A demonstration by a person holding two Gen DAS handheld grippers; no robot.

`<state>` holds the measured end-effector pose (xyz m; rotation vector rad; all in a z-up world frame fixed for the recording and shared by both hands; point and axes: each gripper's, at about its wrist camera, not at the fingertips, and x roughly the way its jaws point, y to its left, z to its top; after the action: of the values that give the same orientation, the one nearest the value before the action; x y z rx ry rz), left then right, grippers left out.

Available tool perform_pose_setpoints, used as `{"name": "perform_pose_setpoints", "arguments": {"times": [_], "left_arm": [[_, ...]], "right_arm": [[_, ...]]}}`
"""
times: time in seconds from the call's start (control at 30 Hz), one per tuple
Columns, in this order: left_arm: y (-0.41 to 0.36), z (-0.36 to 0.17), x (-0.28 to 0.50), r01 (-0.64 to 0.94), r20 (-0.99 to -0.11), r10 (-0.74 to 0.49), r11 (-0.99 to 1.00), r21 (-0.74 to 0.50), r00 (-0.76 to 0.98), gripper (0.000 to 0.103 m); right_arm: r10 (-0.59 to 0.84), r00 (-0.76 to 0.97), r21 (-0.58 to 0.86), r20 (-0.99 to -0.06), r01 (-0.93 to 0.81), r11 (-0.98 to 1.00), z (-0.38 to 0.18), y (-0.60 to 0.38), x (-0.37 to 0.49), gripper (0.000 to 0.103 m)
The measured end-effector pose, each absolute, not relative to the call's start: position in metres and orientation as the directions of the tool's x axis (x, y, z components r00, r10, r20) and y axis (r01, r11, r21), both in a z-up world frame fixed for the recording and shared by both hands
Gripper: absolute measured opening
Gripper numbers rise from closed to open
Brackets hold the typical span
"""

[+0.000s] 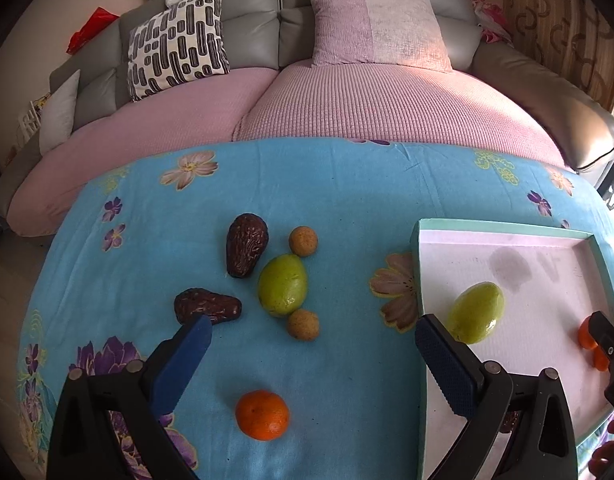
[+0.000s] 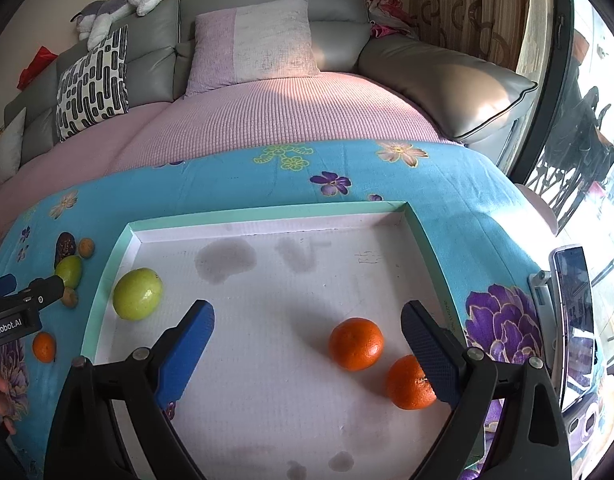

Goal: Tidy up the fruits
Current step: 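Move both open tools back from the tray toward the fruit cluster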

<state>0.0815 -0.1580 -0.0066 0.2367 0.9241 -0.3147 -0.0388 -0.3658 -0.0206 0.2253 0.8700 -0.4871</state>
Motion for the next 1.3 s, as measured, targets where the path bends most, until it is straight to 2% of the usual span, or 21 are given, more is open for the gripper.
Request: {"name": "perform_pose_setpoints", "arguments": {"times": [0.4,0.63,0.97,1.3], "left_arm": [[-0.103,-0.007,0.089,0.311,-0.812,-0.144,0.949,0.049,0.566,0.103],[-0.064,-0.004,0.092,0.253,-0.799,-0.120,0.967,0.041,0.589,0.103],[-0.020,0.014,0.100,0.200,-0.764,-0.103,0.979,0.035,0.636,0.103],[0.002,0.026,0.100,0.219,-0.753,-0.151,0.976,-0.009,0.641,0.103]], "right_arm": [[-0.286,0.610,-0.061,-0.739,0.362,0.930,-0.014,-0.322,-0.022,0.095],[-0.238,0.594,-0.077,-0.769,0.285,0.956,-0.018,-0.291,-0.007,0.095],[-0.168,0.633,-0.049,-0.756,0.200,0.978,-0.017,-0.249,0.006,0.095],[-0.114,0.649,-0.001,-0.752,0.172,0.985,-0.017,-0.223,0.016,0.095]]}}
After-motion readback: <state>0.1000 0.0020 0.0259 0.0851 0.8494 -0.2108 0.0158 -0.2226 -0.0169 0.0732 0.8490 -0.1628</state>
